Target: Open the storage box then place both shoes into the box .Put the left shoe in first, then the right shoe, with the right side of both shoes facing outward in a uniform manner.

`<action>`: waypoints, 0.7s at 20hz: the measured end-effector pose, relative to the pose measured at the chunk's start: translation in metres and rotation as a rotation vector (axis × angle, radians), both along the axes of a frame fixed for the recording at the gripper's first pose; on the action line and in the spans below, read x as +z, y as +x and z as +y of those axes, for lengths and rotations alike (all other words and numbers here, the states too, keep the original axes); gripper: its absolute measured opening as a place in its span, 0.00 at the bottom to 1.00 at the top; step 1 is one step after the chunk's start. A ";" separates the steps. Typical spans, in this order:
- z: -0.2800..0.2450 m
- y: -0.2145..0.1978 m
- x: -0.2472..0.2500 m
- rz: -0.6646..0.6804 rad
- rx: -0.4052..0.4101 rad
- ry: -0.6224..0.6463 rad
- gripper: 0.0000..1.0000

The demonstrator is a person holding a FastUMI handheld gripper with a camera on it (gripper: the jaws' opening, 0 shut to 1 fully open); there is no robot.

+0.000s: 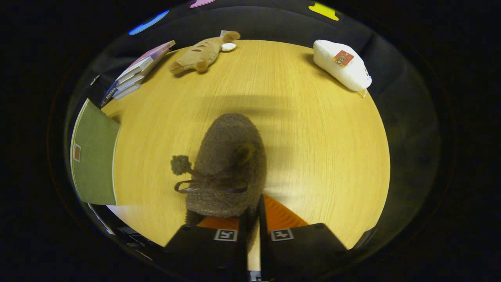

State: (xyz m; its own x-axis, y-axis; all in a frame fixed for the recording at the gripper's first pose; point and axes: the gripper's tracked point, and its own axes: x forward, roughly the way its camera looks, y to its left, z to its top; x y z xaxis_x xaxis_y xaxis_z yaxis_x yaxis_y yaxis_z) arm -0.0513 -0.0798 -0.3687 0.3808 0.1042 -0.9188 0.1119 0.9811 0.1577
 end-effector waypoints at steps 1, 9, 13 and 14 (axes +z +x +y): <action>0.003 -0.001 0.002 0.004 -0.007 0.035 0.08; 0.030 0.000 0.051 -0.056 -0.061 0.184 0.05; 0.055 0.012 0.100 -0.110 -0.061 0.221 0.05; 0.065 0.016 0.114 -0.123 -0.063 0.239 0.05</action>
